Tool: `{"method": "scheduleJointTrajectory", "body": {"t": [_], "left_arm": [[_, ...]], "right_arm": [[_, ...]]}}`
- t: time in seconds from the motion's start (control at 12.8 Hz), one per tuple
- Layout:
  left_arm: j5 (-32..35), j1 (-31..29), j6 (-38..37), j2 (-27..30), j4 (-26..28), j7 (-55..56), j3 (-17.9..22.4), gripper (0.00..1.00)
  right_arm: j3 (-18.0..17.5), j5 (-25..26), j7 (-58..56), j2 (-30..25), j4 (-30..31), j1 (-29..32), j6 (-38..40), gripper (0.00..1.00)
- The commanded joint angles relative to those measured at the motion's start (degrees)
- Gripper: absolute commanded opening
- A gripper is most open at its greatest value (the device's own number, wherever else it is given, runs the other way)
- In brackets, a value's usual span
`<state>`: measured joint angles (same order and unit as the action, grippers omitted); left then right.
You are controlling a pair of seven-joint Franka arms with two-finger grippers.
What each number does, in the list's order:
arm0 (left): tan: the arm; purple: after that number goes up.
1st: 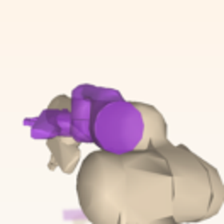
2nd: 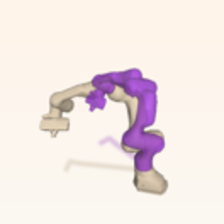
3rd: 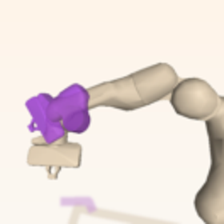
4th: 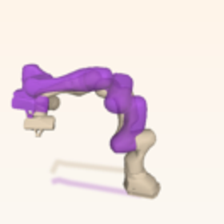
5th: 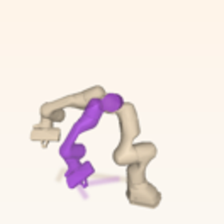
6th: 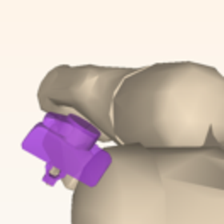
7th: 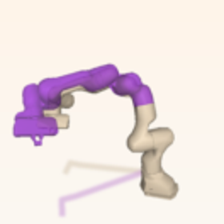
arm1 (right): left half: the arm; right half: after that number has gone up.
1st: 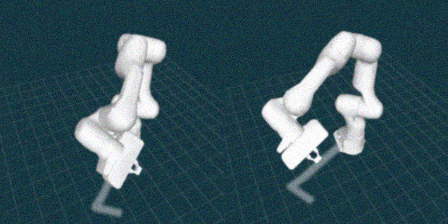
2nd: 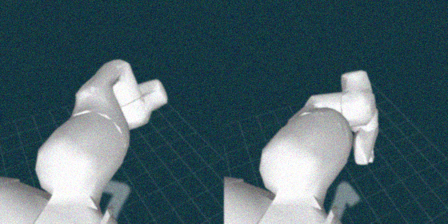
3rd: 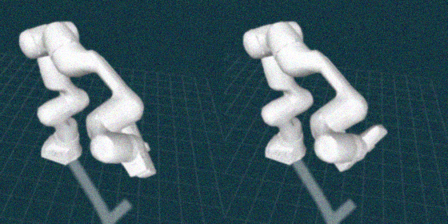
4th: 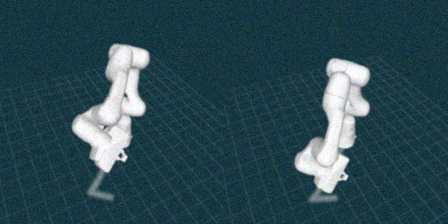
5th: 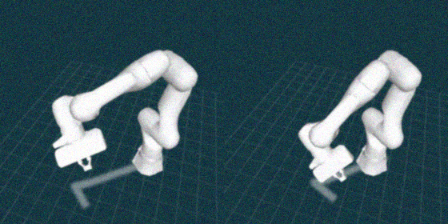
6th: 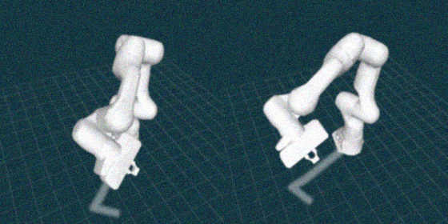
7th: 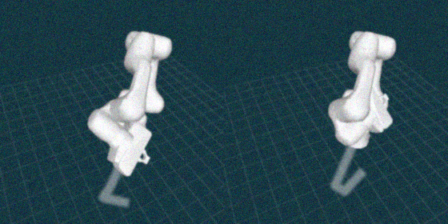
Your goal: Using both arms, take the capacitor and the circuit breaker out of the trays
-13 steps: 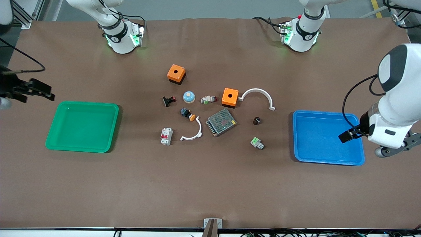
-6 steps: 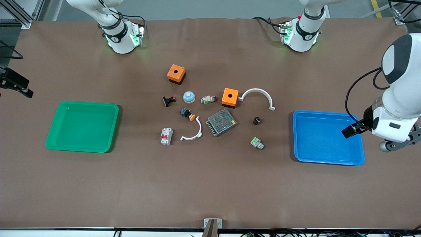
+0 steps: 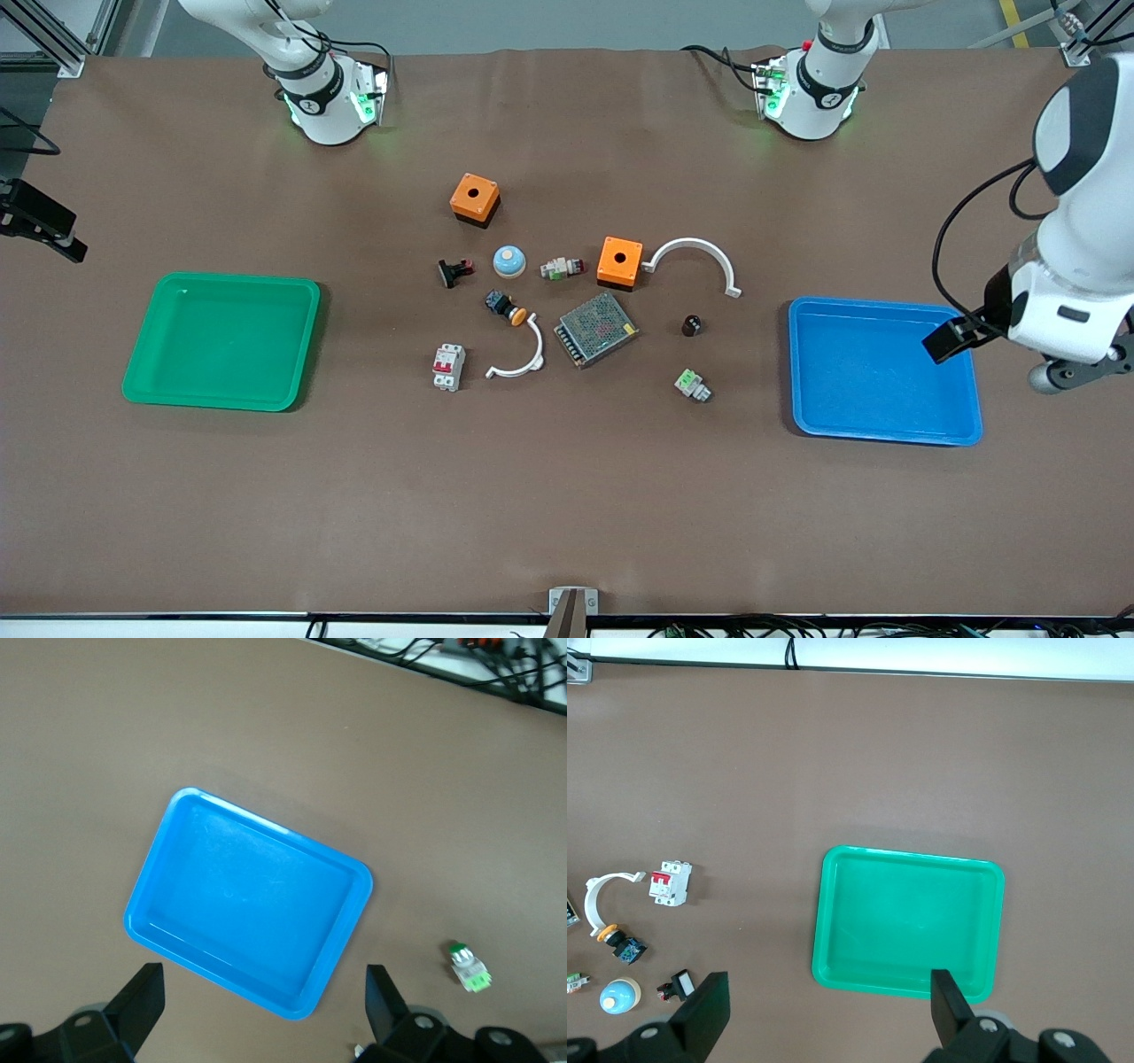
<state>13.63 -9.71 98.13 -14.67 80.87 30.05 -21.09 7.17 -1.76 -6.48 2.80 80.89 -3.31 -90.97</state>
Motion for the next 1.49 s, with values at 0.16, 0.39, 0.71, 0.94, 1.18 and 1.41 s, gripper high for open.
{"method": "scheduleJointTrajectory", "body": {"t": [0.16,0.39,0.71,0.94,1.18,1.41], "left_arm": [[-4.47,0.83,-9.68,7.71,1.13,-12.78,3.67,1.0],[-11.05,5.04,-10.68,15.17,7.52,-18.96,12.36,1.0],[-13.36,8.65,-10.5,20.81,12.46,-23.81,18.45,1.0],[-14.15,9.35,-10.24,23.54,15.89,-23.89,18.54,1.0],[-14.42,10.67,-10.24,24.25,17.04,-24.25,18.02,1.0],[-14.33,10.41,-10.24,23.47,16.35,-24.42,17.49,1.0]], "right_arm": [[-0.49,0.97,-0.38,-0.16,-0.38,0.5,0.7,1.0],[-0.49,1.05,-0.38,-0.16,-0.29,0.68,0.79,1.0],[-0.49,1.23,-0.38,-0.07,-0.29,0.77,0.79,1.0],[-0.49,1.49,-0.38,-0.07,-0.29,0.68,0.79,1.0],[-0.4,1.49,-0.38,-0.07,-0.29,0.85,0.79,1.0],[-0.41,1.49,-0.38,-0.07,-0.29,0.85,0.88,1.0]]}}
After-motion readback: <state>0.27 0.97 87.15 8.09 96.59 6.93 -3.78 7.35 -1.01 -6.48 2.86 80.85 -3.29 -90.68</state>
